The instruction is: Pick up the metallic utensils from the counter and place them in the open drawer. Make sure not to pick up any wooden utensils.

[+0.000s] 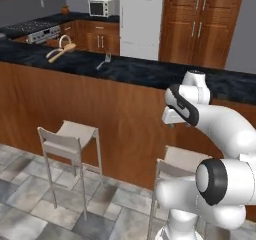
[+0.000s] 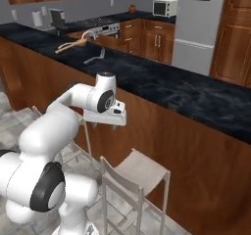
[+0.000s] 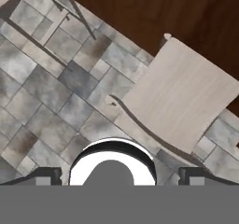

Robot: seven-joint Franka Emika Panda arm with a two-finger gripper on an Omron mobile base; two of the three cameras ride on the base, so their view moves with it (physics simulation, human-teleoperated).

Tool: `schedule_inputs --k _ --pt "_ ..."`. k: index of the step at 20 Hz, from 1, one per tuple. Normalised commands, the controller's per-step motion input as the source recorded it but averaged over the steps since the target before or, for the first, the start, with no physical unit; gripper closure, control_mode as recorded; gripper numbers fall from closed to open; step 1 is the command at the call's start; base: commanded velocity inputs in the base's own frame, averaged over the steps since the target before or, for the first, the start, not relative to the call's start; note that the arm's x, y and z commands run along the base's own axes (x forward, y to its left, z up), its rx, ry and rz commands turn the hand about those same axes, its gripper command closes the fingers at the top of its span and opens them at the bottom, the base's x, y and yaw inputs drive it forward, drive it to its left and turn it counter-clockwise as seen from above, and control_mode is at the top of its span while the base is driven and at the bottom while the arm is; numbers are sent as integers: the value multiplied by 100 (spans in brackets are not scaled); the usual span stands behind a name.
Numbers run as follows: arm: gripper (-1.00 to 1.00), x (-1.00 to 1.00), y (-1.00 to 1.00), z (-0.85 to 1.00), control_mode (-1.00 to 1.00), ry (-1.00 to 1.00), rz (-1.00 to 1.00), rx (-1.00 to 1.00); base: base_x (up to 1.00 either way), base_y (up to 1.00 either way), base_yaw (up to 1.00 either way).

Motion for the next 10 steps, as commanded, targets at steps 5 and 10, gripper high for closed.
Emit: schedule_inputs --k 5,10 --pt "-100 0 0 0 100 0 0 0 41 100 -30" --pt "-100 0 0 0 100 0 0 0 38 96 -28"
